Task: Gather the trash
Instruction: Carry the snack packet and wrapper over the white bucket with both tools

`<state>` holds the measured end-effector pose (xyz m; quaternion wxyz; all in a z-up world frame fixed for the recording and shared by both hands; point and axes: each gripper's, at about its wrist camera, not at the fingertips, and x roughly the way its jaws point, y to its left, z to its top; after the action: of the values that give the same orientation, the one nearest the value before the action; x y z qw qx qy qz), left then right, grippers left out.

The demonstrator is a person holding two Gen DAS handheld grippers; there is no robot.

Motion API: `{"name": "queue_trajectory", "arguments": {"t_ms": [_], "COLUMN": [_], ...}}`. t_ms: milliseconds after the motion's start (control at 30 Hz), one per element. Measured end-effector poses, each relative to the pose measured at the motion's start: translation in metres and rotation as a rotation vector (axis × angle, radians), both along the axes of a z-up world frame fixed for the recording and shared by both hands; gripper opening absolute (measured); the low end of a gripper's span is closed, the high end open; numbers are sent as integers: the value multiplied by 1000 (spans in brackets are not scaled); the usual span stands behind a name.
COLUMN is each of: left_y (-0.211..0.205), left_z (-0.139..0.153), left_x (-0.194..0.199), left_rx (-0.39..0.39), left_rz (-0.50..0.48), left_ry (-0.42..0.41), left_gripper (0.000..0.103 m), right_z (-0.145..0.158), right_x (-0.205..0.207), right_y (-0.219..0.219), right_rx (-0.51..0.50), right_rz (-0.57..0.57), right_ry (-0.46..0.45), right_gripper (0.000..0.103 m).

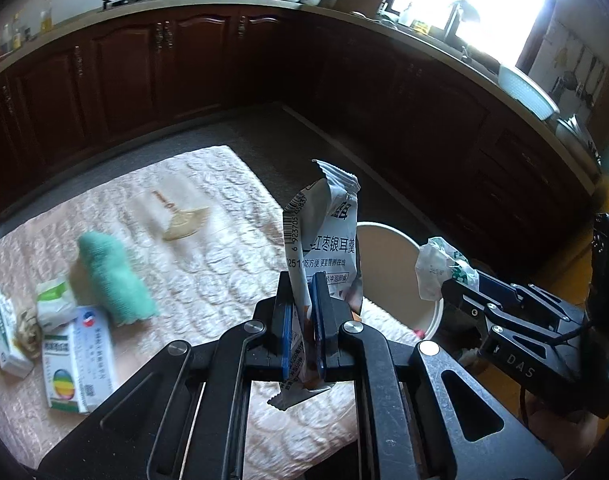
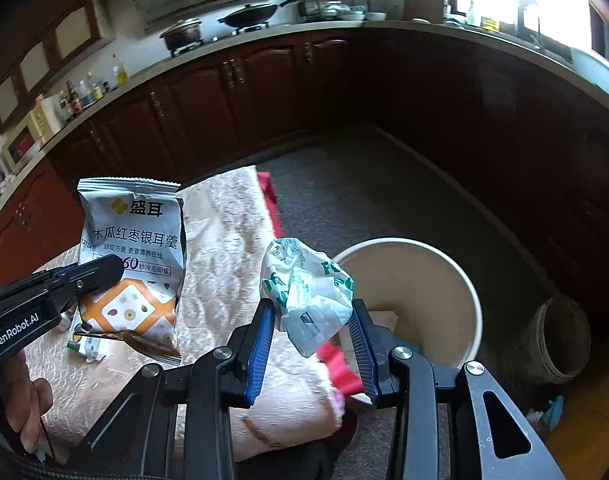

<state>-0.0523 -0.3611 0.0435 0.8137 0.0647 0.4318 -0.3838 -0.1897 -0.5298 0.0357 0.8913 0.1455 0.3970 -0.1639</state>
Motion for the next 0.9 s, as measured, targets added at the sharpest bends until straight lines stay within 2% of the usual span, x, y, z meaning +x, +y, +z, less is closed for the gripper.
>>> {"name": "queue_trajectory", "arguments": {"t_ms": [300,633,900], "left_y": [-48,-106,-134], "left_z": [-7,-28,-43], "left_x": [2,0,0], "left_rx": [11,60,67], "left_rz": [-40,-85,-108], "left_ry": [18,39,47], "left_gripper": [7,7,7], "right_z": [-7,-25,-43], "right_x": [-19,-36,-39], "right_y": [-39,-69,-88], "right_rx": [19,53,67], "right_rz": [-89,-158,-201], "right_ry": [18,51,82], "right_gripper": [37,37,37]}}
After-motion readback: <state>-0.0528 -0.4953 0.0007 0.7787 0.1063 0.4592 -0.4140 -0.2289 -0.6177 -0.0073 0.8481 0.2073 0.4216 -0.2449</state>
